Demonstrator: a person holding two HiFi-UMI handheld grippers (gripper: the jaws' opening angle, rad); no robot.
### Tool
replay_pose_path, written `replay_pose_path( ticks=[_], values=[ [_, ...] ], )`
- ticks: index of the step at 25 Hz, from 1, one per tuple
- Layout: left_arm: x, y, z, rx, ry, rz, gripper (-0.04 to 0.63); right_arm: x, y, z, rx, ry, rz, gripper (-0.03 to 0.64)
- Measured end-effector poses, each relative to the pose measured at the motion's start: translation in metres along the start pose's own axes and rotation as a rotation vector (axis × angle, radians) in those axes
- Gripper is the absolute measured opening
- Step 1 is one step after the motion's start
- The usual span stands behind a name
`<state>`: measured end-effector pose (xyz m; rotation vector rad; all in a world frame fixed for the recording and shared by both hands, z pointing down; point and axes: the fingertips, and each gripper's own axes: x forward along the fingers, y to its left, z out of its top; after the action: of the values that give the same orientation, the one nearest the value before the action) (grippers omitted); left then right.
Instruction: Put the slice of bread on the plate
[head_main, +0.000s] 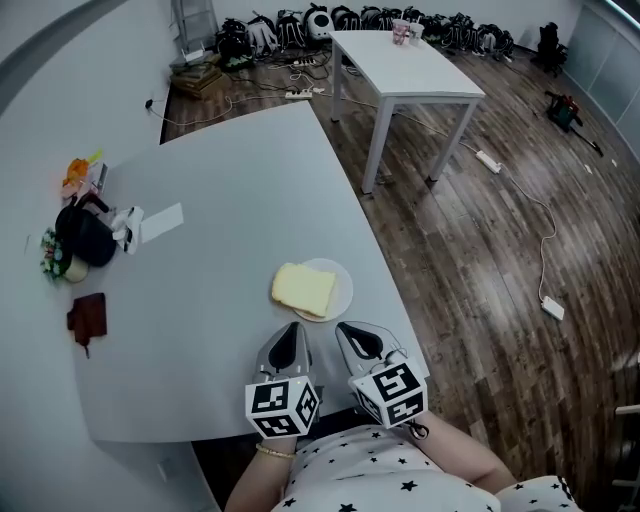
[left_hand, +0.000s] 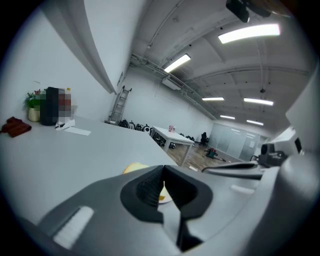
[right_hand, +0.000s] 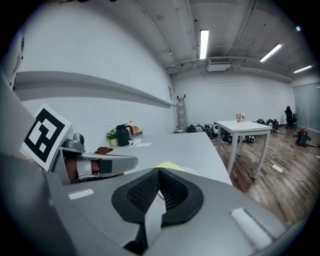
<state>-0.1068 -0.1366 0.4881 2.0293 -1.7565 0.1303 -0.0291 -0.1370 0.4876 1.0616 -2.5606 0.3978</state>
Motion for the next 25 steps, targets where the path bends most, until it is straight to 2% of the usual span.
replay_pose_path(
  ticks=[25],
  values=[
    [-0.011, -0.020, 0.013, 0.036, -0.010, -0.025, 0.008, -0.012, 0.003, 0.009, -0.048, -0.026, 0.003, -0.002]
  ],
)
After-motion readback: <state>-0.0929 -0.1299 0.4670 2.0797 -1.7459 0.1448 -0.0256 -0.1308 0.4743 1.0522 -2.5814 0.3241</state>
